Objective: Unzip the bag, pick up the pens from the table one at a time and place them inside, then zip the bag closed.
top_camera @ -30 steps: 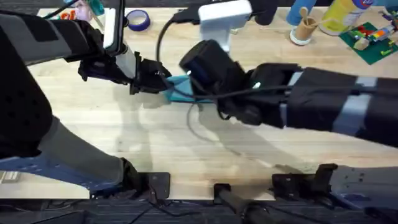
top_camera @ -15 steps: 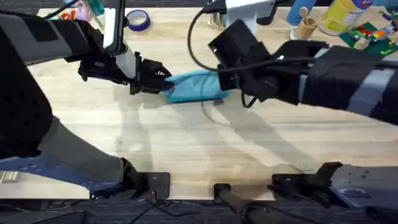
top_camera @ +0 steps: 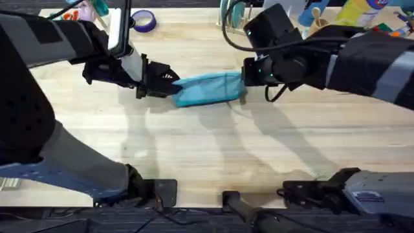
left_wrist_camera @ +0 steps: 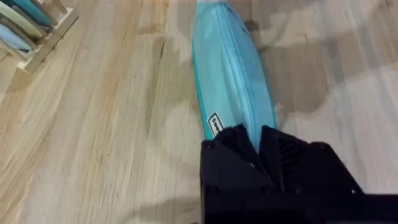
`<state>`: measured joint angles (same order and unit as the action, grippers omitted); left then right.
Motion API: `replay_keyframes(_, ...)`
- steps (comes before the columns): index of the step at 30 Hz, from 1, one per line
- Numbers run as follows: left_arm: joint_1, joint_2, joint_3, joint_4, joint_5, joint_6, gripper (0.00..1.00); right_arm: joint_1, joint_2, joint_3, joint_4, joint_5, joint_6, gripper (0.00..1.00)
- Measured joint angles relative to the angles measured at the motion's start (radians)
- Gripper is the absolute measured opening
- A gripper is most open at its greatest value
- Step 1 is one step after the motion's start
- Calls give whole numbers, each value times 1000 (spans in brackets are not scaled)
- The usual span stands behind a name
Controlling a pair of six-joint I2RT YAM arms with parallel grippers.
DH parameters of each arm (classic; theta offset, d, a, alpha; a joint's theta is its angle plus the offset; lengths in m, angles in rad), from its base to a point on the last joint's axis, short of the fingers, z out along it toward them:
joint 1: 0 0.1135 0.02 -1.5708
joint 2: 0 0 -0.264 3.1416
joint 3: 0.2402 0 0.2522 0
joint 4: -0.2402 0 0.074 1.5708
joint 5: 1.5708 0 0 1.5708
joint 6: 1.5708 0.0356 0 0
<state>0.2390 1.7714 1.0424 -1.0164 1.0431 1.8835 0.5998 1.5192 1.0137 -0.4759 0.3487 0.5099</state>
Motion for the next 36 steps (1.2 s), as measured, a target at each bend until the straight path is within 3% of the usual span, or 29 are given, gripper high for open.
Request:
replay_keyframes(6,-1,0,0,0,0,0,44,-25,3,-79,49,-37,52,33)
replay_keyframes(14,-1,0,0,0,0,0,44,-27,12,-243,243,-55,207,32)
replay_keyframes(21,-2,0,0,0,-1,0,44,-32,10,-264,291,-62,232,43)
replay_keyframes(28,2,0,0,0,-16,0,44,-63,-69,-258,162,-19,172,962)
replay_keyframes(36,2,0,0,-8,-16,0,44,-60,-288,-143,-97,-43,73,997)
